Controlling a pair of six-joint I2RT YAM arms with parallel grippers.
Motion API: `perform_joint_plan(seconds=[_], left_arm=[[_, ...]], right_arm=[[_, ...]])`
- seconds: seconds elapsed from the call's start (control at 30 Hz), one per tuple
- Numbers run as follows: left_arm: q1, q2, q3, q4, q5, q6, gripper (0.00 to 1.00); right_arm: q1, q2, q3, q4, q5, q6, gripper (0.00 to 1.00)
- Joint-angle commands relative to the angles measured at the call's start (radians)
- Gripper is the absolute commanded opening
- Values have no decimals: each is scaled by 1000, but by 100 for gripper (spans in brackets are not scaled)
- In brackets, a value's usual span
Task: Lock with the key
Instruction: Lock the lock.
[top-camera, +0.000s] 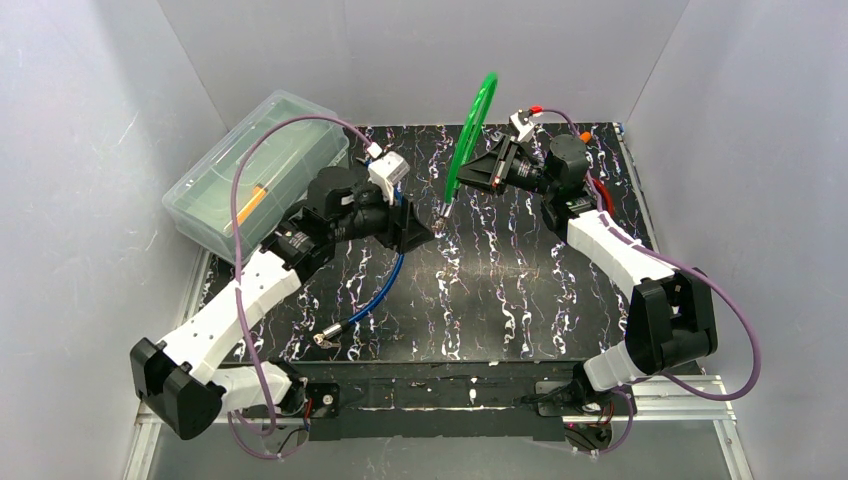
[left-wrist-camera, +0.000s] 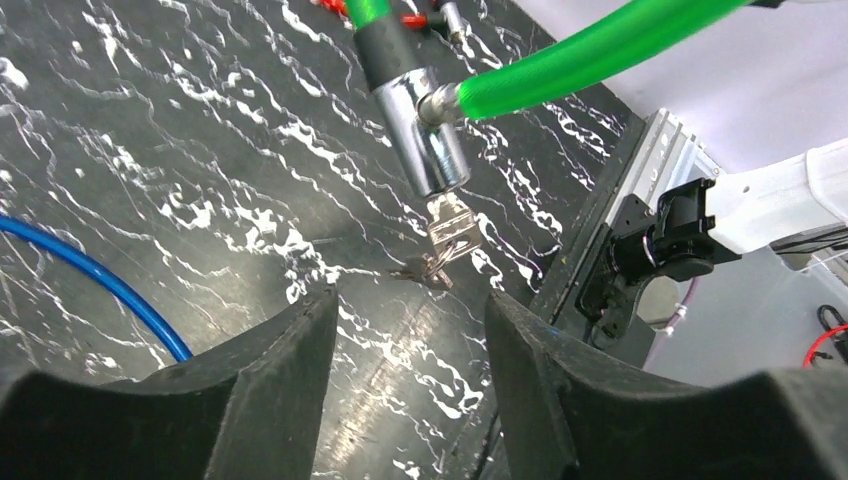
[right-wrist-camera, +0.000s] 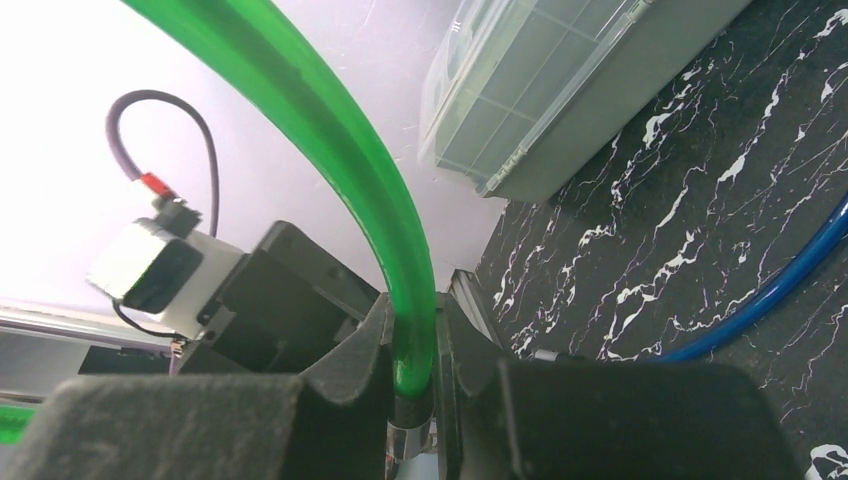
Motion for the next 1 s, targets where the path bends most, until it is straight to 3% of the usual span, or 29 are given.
perform_joint_plan(seconds=[0.0,0.23,0.43,0.6,0.8,0.97], left_arm=[[25,-76,76,41,60,122,58],[34,-53,141,134,194,176,64],[26,8,195,229,165,179,57],[-6,43,229,218,165,207,53],[-22,72,238,212,134,220,35],[-22,79,203,181,114,217,5]], right_arm=[[-1,-16,28,47,0,-5,1],[2,-14,27,53,-5,-3,1],[9,-24,25,50,-6,-14,1],[14,-24,24,49,-5,-16,1],[22,-26,26,45,-9,-19,1],[21,-26,24,67,-13,15,1]])
